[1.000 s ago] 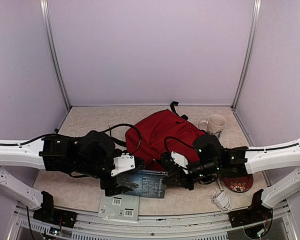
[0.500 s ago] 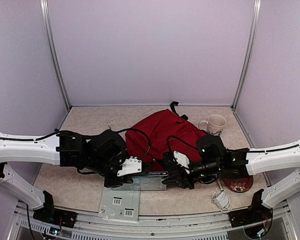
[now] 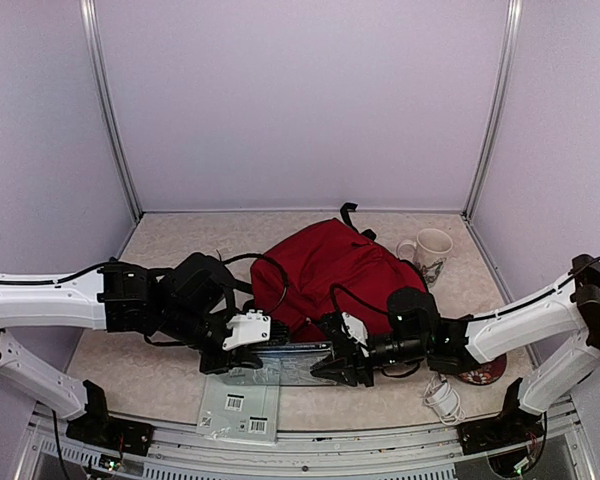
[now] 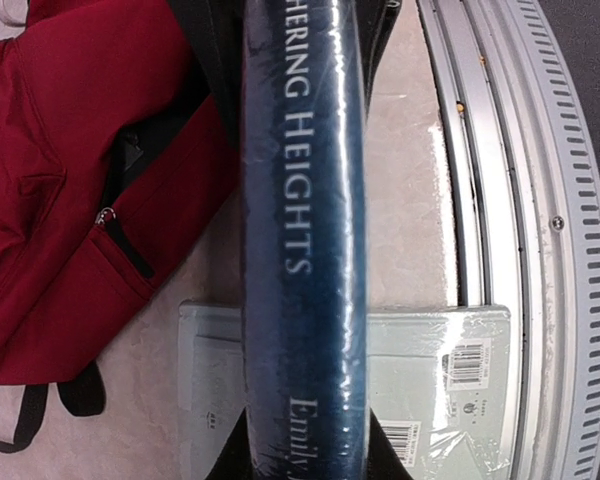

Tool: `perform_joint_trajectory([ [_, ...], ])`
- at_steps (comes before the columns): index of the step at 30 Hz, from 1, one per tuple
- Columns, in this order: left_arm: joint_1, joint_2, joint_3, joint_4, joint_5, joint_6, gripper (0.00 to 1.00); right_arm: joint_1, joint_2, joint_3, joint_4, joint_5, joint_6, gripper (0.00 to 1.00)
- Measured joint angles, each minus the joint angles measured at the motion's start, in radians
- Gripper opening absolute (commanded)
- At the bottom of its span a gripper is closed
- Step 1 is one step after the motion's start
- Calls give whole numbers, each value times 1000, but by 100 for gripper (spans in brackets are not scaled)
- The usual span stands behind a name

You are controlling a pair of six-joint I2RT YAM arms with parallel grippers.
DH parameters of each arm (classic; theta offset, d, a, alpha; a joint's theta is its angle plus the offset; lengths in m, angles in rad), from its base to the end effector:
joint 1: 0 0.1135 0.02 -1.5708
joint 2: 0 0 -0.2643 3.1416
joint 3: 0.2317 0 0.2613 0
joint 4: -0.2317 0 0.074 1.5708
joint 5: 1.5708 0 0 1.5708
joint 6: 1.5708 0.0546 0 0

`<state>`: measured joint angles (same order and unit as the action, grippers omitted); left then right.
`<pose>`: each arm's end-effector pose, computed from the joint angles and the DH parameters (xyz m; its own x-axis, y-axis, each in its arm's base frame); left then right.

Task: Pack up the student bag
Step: Pass from the left arm to the right, then pick up the largest pocket of the bag from the student bag.

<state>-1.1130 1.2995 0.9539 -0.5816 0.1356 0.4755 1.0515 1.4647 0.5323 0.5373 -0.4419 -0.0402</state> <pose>0.1196 -0.2595 0.2360 0.1090 0.8051 -0.5830 0.9839 -0.0039 0.1786 0.1314 0.2769 0.1604 -0.1515 -0.3381 -0.9288 -0.9875 0.0924 0.1274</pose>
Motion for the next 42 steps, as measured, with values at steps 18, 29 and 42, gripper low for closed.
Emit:
perform_joint_trajectory([
  [18,4,-314,-33,385,-216,-241,99,-115,-368,200,-476,-6,203,0],
  [29,-75,126,238,533,-319,-363,72,-206,-653,477,-985,515,395,0],
  [42,-112,846,740,319,-333,-58,70,-217,-745,470,-1249,786,427,0],
])
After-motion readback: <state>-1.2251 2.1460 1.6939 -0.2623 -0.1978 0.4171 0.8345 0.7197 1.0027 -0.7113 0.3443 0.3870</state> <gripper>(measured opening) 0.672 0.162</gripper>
